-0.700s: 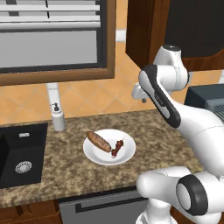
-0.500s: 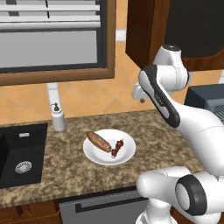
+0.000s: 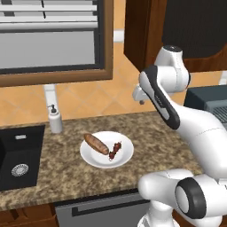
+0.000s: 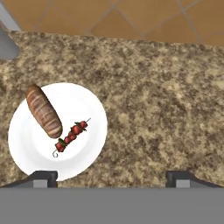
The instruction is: Pick up the kebab skewer and baguette bread, and place them inside the toaster oven. Close the toaster oven door and start by setting the timer.
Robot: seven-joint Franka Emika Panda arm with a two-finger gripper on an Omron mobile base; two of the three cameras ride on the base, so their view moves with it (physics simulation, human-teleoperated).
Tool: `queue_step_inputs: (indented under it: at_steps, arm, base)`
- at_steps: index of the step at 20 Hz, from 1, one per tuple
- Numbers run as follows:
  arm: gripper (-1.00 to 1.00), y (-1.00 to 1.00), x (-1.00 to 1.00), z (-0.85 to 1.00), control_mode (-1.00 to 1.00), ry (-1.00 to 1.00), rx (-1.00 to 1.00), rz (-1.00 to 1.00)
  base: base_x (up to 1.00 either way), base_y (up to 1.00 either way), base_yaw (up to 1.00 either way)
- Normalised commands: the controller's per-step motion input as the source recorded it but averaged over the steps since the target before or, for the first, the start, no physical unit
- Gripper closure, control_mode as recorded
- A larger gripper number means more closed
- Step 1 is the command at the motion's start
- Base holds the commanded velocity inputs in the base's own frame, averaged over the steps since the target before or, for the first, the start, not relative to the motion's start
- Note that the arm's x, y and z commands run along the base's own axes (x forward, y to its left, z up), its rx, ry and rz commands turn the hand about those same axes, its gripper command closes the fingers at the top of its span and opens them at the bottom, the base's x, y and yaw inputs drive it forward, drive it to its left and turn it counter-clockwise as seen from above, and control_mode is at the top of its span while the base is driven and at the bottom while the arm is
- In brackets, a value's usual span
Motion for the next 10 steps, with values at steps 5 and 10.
queue_step_inputs:
  at_steps: [5,10]
  arm:
    - [-1.00,0.00,0.00,0.00,1.00,0.00,0.00,0.00]
    - [-1.00,0.00,0.00,0.00,1.00,0.00,0.00,0.00]
  base:
    - [-0.04,-0.77,-0.05]
    - [0.00,-0.43,-0.04]
